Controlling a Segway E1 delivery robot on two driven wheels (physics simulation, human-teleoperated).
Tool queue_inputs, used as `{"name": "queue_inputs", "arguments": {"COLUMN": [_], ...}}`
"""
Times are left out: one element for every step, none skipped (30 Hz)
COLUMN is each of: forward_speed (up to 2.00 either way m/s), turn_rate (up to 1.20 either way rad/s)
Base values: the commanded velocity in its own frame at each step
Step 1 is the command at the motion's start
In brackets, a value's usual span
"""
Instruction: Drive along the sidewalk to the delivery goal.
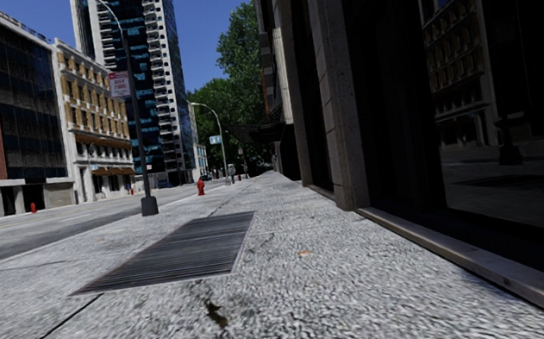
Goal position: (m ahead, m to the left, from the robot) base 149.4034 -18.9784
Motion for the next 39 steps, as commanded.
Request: {"name": "queue_inputs", "arguments": {"forward_speed": [2.00,2.00,2.00,2.00,2.00,2.00,2.00,2.00,2.00,2.00,2.00,2.00,2.00,2.00,2.00,2.00,2.00,2.00,2.00,2.00,2.00,2.00,2.00,2.00,2.00,2.00,2.00,2.00,2.00,2.00,2.00,2.00,2.00,2.00,2.00,2.00,2.00,2.00,2.00], "turn_rate": [0.00,0.00,0.00,0.00,0.00,0.00,0.00,0.00,0.00,0.00,0.00,0.00,0.00,0.00,0.00,0.00,0.00,0.00,0.00,0.00,0.00,0.00,0.00,0.00,0.00,0.00,0.00,0.00,0.00,0.00,0.00,0.00,0.04,0.15,0.15,0.17,0.15,0.14,0.08]}}
